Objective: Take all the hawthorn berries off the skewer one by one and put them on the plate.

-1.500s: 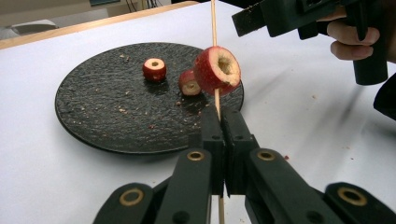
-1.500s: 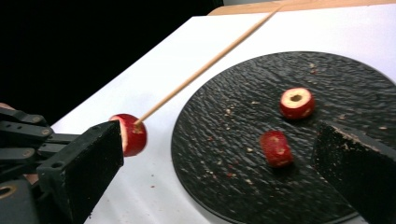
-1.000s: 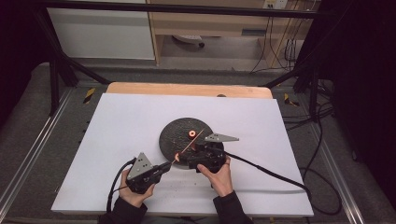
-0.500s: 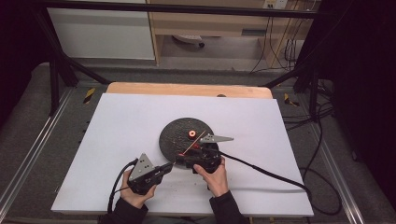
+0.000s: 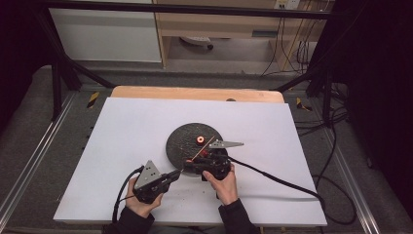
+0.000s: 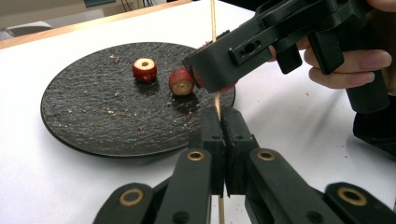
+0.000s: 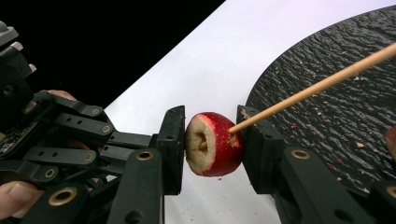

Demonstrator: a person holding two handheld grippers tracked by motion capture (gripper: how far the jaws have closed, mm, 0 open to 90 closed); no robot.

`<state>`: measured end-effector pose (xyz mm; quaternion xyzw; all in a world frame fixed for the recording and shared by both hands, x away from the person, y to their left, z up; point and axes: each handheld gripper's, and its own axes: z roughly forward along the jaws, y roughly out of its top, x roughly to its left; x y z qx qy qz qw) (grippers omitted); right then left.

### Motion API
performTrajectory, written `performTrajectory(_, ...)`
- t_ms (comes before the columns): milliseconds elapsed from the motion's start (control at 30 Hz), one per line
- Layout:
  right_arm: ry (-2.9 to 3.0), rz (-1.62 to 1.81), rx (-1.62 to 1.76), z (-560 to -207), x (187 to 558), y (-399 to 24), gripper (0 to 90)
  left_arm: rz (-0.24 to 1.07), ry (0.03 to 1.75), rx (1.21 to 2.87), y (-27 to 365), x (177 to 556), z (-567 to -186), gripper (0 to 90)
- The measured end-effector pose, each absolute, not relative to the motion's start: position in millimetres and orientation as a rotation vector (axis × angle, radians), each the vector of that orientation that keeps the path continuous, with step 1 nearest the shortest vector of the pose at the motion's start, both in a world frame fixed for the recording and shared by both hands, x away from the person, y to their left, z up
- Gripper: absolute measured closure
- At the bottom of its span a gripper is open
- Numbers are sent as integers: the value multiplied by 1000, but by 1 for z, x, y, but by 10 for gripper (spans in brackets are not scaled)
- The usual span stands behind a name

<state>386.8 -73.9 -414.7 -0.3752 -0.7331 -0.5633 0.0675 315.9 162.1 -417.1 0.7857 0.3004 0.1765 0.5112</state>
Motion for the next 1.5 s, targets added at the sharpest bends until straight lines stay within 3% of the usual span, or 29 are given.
performTrajectory(1500,-2189,-1869,-1409,-349,434,-149,658,424,706,1872,166,314,-413,885)
